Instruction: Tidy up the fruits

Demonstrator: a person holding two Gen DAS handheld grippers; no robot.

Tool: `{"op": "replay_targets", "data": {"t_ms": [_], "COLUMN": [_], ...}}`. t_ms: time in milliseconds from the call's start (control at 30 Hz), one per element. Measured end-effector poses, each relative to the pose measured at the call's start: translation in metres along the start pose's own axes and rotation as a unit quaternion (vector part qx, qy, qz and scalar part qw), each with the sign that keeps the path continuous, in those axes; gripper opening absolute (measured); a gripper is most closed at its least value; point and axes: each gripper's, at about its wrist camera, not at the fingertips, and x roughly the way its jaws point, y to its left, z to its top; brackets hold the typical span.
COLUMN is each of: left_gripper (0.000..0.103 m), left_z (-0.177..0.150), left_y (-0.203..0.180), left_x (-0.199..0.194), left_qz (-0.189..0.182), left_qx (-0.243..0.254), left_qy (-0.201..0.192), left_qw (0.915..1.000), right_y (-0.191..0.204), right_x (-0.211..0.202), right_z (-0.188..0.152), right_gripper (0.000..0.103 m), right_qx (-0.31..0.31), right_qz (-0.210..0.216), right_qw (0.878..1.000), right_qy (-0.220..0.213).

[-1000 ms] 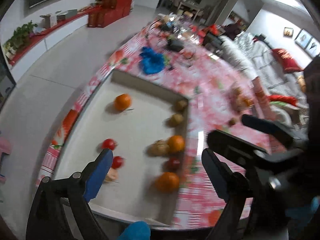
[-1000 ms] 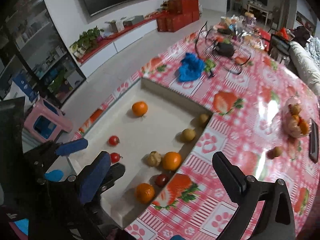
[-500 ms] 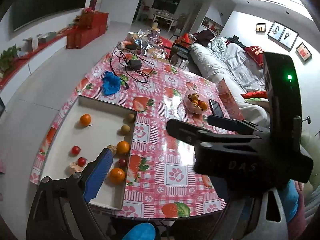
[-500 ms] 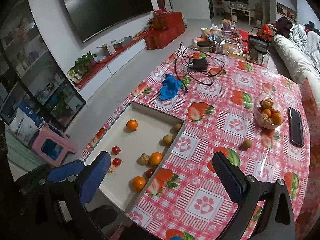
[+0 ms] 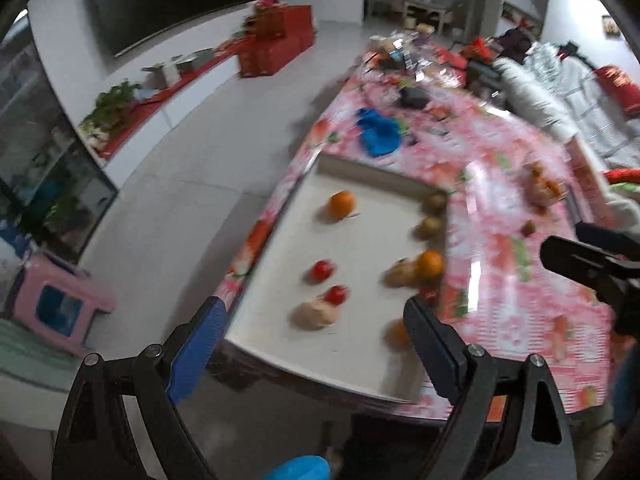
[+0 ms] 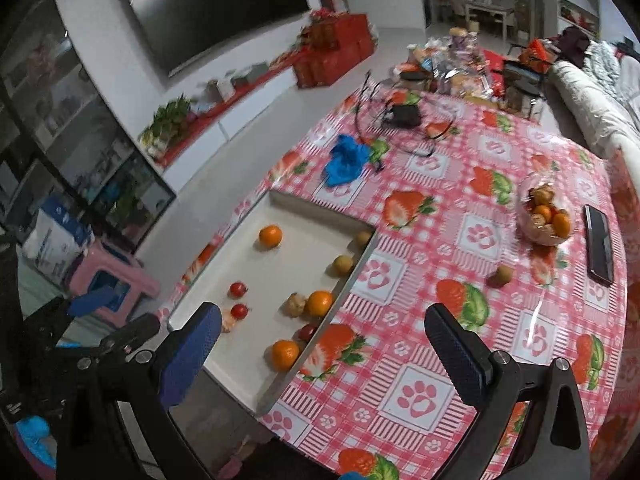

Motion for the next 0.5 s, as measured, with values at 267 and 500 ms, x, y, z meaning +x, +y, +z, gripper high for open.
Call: {"op": "replay_targets", "data": {"t_ms": [267,500], "left_gripper": [0.092,0.092], "left_z": [-0.021,-0.022], "left_y": [0.001,-0.002], "left_x": [0.054,0.079], "left_qz": [0.003,-0.008], "left_qx": [-0.004,-0.004], "left_qy": [0.046,0.067], "left_qw": [0.9989,0.9977], "right_y": [0.023,0.02], "right_x": [0.057,0.086], "right_z": [-0.013,-0.013], "right_gripper": [0.102,0.102], "right_qx": [-0.048,-0.046], "right_qz": [-0.024,-0.03], "right_qw": [0.996,0.994], "right_qy": [0.066,0.096]}}
